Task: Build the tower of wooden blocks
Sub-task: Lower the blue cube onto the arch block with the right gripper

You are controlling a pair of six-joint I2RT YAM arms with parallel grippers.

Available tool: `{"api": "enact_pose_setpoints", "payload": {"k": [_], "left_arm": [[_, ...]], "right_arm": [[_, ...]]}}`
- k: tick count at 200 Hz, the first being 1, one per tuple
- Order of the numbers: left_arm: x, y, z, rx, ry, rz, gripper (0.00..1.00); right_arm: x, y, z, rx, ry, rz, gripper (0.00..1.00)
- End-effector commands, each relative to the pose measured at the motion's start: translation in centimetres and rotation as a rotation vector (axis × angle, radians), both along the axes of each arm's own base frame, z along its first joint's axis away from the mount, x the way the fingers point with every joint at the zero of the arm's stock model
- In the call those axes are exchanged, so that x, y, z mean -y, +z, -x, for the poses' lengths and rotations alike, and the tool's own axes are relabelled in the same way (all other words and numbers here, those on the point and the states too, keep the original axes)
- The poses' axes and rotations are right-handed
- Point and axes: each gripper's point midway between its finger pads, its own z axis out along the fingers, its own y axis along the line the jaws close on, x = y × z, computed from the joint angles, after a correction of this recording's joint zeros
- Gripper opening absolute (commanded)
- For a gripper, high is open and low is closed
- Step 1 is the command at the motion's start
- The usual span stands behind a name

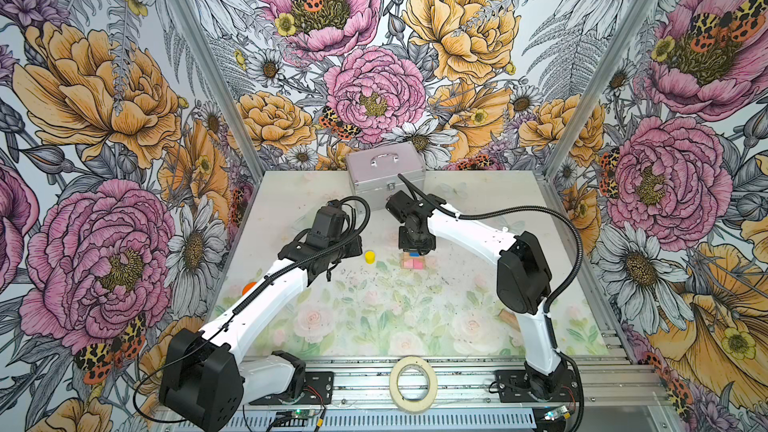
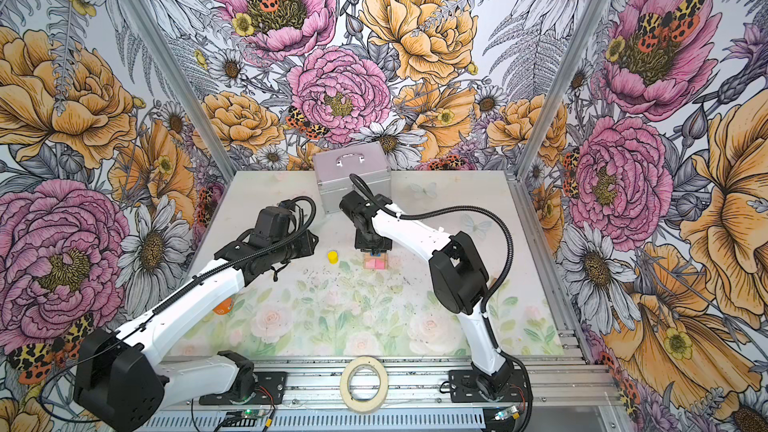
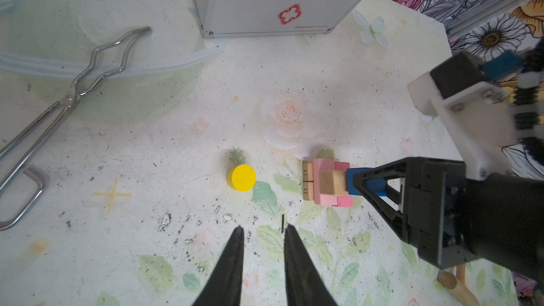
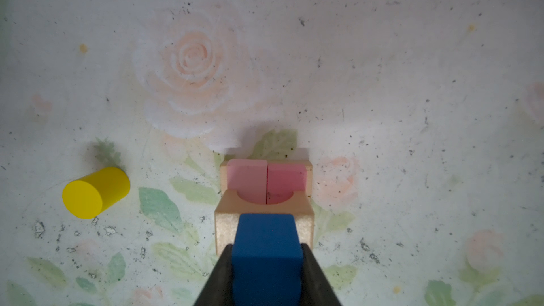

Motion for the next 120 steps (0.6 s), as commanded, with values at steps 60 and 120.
{"api": "enact_pose_setpoints", "payload": {"k": [60,120], "left_arm": [[-0.46,0.8,-0.25,0.042,0.019,-0.002,0.26],[-0.44,0.76,-0.23,0.041,0.018,-0.003,0.26]], "right_arm": [[-0.67,-0.82,-0.24,-0.001,-0.002,0.003,0.0],[-0.94,-0.74,-0.22,0.0,0.002,-0.001,0.0]]}}
